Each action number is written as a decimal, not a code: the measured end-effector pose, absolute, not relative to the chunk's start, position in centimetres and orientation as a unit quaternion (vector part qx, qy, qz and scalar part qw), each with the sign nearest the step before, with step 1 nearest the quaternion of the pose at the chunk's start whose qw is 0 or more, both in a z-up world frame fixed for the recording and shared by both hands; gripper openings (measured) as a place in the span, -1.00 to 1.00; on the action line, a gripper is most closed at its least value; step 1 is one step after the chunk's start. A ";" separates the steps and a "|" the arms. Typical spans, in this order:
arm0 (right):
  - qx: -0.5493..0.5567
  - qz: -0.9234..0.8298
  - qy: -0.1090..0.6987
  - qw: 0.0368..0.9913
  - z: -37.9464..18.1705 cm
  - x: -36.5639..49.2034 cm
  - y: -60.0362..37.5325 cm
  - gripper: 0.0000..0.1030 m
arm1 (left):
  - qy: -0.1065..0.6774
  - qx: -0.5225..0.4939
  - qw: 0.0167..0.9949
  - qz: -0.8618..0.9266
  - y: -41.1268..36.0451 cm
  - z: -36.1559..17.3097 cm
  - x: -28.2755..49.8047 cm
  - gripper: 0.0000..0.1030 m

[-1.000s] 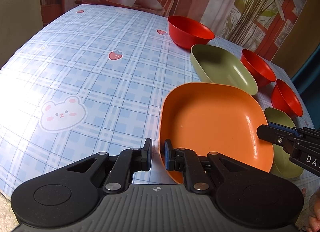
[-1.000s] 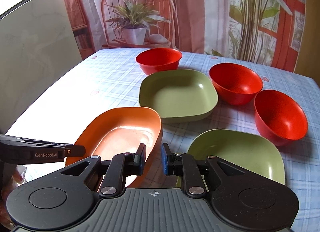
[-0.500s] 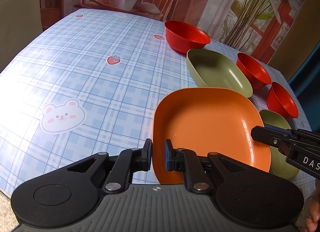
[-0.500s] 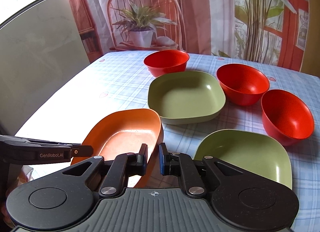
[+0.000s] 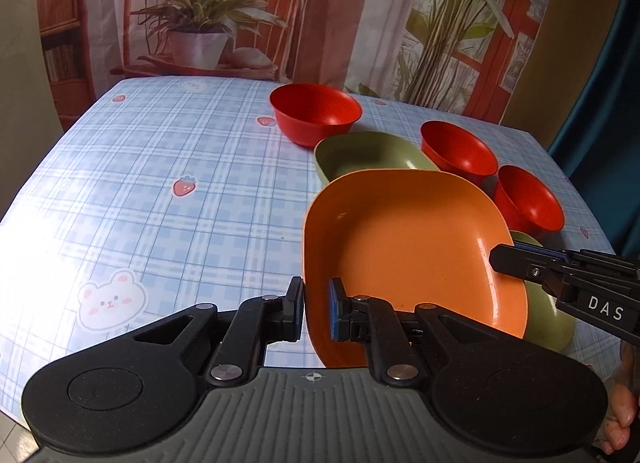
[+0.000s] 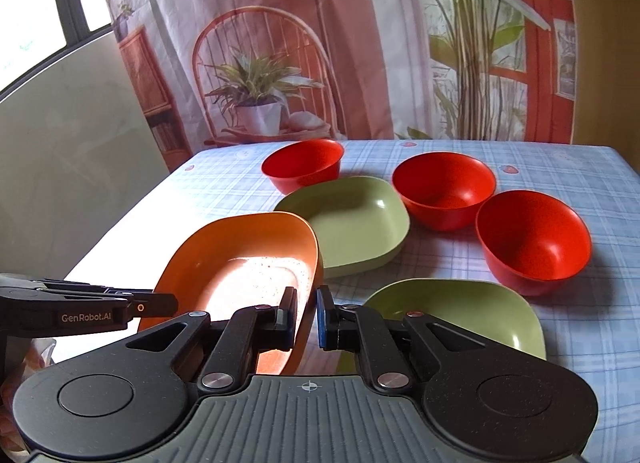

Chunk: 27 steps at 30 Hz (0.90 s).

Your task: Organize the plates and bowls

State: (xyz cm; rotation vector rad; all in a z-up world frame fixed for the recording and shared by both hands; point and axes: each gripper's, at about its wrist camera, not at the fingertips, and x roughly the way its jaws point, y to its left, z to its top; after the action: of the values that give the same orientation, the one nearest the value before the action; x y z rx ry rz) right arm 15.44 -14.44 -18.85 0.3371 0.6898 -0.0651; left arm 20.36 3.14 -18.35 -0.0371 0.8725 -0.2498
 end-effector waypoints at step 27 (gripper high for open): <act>0.261 -0.147 0.328 0.896 -22.4 8.6 -25.7 -0.78 | 0.464 0.103 0.855 -0.207 -9.9 -21.5 21.6 -0.73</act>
State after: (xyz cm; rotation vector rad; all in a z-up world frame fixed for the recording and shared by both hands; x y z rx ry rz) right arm 8.57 -25.66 -22.43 0.5415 0.6801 -0.3040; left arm 21.64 -9.91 -21.52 0.2158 0.9762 -0.4342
